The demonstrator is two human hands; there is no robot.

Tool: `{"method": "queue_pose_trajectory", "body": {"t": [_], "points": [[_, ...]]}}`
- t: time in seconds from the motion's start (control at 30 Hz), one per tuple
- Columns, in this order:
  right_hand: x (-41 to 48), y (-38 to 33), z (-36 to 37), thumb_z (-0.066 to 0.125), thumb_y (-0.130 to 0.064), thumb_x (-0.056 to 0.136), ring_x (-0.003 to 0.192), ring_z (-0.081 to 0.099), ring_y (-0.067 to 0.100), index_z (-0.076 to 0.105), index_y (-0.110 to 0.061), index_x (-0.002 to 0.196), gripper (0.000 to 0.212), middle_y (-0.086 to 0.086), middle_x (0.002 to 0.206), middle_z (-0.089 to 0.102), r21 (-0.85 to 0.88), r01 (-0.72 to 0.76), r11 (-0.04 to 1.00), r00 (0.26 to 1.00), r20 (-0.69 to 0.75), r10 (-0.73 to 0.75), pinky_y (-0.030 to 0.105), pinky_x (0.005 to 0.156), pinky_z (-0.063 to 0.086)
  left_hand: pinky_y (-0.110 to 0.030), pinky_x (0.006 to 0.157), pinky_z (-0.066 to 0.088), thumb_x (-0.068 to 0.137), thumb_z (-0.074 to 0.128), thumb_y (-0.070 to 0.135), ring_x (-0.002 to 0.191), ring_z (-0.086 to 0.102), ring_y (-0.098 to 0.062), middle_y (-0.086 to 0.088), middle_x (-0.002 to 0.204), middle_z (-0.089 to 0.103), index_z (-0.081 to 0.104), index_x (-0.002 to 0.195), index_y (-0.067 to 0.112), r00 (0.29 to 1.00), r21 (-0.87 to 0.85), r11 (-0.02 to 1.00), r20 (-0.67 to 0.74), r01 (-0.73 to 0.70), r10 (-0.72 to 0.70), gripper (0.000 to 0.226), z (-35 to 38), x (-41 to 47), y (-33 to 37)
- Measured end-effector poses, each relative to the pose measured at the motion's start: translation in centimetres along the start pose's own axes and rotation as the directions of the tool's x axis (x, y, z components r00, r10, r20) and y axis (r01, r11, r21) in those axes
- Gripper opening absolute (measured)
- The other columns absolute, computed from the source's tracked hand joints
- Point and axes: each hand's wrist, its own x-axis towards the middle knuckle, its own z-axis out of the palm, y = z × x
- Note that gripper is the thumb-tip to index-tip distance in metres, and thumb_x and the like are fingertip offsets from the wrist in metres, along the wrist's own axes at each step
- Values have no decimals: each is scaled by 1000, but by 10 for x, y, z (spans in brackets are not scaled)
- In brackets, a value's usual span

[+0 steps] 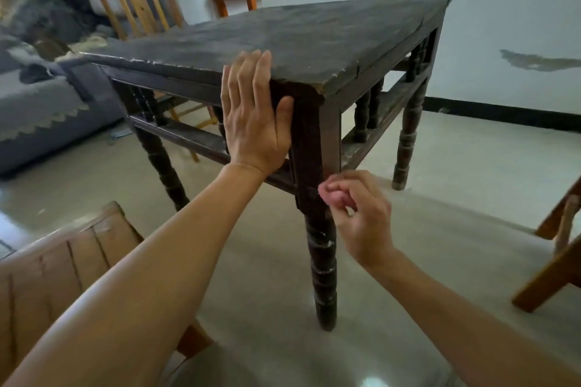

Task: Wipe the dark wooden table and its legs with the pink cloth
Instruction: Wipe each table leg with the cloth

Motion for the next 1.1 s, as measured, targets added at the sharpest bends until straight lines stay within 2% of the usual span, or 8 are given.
{"method": "queue_pose_trajectory", "body": {"t": [0.17,0.3,0.43,0.57,0.7,0.83,0.97,1.1], "points": [[-69,56,-17,75,-22,83,85,59,17,76,-17,89,8,-4,91,56,-336,-225,914,882,328,338,28,73,50,-50,118,20,101,36,39,146,16,-35,-25,156,18,22,148,-5,984,-57,993,151,108,-98,66,-18,-57,4],[-72,41,-21,77,-16,81,78,55,13,72,-13,102,22,-1,92,56,-298,-258,919,938,150,312,24,66,49,-44,120,17,96,26,58,144,22,-26,-14,154,30,29,149,7,841,24,978,505,208,-192,73,-17,-112,4],[-54,10,5,72,3,79,79,60,3,58,-23,92,33,-9,86,60,-11,-386,922,922,-29,386,25,70,53,-44,116,25,93,10,67,133,39,-30,-13,138,50,48,137,9,744,59,998,667,-5,-35,81,-4,-92,-15],[-68,15,24,67,11,78,84,64,14,63,-21,74,32,-9,89,59,-9,-310,951,951,-24,310,38,72,55,-45,106,35,94,14,66,118,48,-31,-12,122,57,55,124,8,760,19,1000,650,-23,5,77,4,-94,-24],[-96,14,31,61,-13,79,83,58,18,68,-14,74,9,0,87,62,-216,-30,976,984,166,66,36,66,53,-45,104,35,95,17,65,114,48,-31,-12,119,56,56,117,9,795,18,1000,607,7,-17,71,7,-100,-23],[-91,9,44,70,-22,80,79,58,18,71,-23,80,1,0,88,64,-334,45,942,992,126,-3,28,66,44,-44,104,34,95,19,64,113,48,-31,-12,118,56,56,114,9,803,11,1000,595,14,-18,69,9,-101,-21],[-88,12,39,69,-25,82,74,57,15,73,-25,75,9,-2,83,64,-330,11,944,998,65,11,28,64,45,-46,103,36,95,18,65,110,49,-31,-13,114,56,57,112,8,817,7,1000,575,26,-26,71,9,-102,-22],[-98,53,-1,77,-21,79,85,59,12,72,-36,80,16,-9,90,62,-369,-401,838,912,-70,405,21,64,49,-45,105,34,94,15,67,112,48,-30,-11,116,56,57,112,10,802,11,1000,597,29,-30,73,8,-101,-22]]}}
